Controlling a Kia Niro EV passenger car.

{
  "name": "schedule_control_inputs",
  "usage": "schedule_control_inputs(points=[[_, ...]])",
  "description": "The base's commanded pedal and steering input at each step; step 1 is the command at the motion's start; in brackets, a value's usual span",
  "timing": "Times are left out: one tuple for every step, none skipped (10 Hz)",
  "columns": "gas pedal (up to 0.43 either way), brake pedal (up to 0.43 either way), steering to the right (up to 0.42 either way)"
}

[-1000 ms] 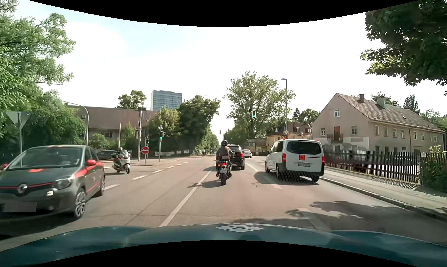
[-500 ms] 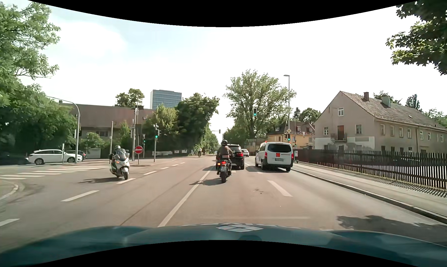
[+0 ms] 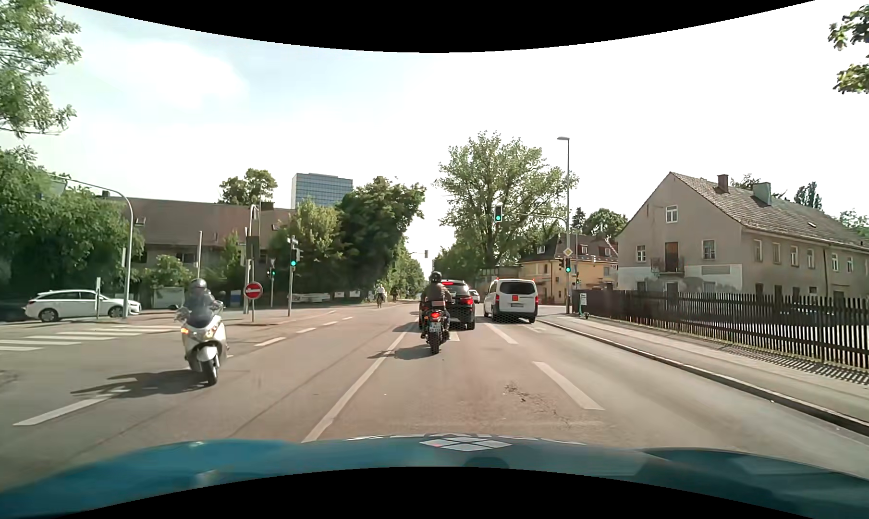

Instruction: Follow the waypoints while adhering to traffic rules and regulations

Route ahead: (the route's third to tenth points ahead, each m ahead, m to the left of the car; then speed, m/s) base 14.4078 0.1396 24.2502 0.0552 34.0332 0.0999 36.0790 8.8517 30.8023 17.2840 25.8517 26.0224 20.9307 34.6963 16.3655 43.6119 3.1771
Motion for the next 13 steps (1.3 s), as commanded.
schedule_control_inputs(points=[[0.0, 0.0, 0.001], [0.0, 0.0, 0.001], [0.0, 0.0, 0.001], [0.0, 0.0, 0.001], [0.0, 0.0, 0.001], [0.0, 0.0, 0.002], [0.0, 0.0, 0.002], [0.0, 0.0, 0.002], [0.0, 0.0, 0.003], [0.0, 0.0, 0.003], [0.0, 0.0, 0.005], [0.0, 0.0, 0.006], [0.0, 0.0, 0.008]])
